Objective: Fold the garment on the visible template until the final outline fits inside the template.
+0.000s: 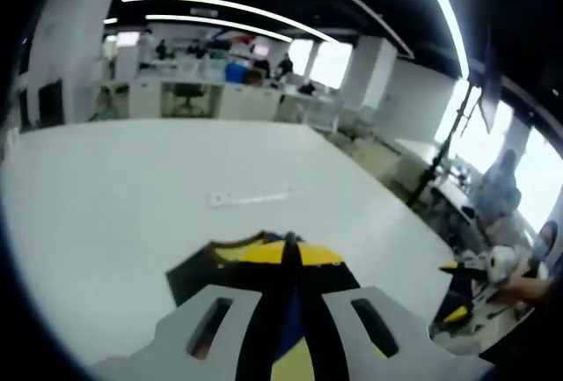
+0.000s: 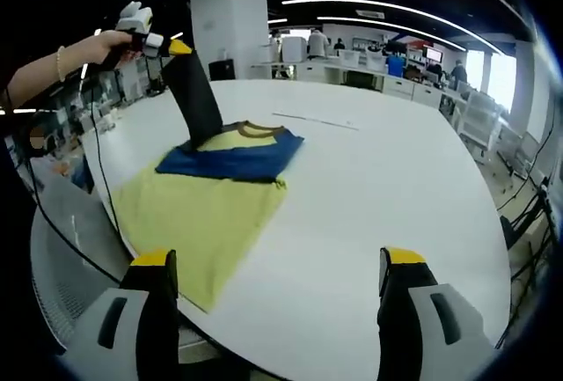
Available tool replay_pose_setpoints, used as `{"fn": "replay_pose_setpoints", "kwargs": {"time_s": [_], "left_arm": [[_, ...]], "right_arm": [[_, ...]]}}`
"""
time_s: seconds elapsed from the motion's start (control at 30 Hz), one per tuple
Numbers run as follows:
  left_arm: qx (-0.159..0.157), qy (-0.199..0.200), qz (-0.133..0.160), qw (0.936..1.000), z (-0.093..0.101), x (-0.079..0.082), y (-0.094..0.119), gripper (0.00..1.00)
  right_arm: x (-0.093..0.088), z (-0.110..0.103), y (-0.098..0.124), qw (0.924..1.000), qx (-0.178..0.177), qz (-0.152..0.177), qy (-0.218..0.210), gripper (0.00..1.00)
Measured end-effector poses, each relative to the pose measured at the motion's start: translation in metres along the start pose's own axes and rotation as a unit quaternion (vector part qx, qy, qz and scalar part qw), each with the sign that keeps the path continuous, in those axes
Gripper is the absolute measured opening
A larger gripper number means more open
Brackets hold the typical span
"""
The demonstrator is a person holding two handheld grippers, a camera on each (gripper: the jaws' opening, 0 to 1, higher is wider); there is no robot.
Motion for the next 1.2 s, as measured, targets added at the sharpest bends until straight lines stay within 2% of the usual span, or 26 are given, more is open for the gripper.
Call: {"fn": "replay_pose_setpoints", "kwargs": {"time_s": [0.17,0.23,0.43,1.2], "left_arm": [[0.002,-0.003,-0.011,0.9999,0.002,-0.007,-0.009,0.00],[0.002,-0.026,-0.022,0.9994,0.003,-0.010,-0.012,0.00],[-0.006,-0.037,-0.039,0.9985,0.011,-0.021,-0.025,0.00],[-0.003,-0.011,-0.078,0.9969,0.031,-0.061,-0.057,0.00]], "right_arm": [[-0.003,0.000,0.003,1.0000,-0.004,-0.002,-0.002,0.94],[-0.003,0.001,0.004,1.0000,-0.005,-0.002,-0.003,0.94],[-0.004,0.002,0.007,0.9999,-0.009,-0.001,-0.006,0.94],[-0.007,0.008,0.015,0.9998,-0.018,0.004,-0.011,0.94]]}}
Point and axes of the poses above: the point that each gripper's makers call its tool centre point, and the gripper's own axes: y roughly backward along the fingers, z roughly to its right, x roughly out of its top, the point moved 8 cm from there along y, roughly backward along the fingers, and after that the axes turned 13 degrees about z, right-handed, at the moved point
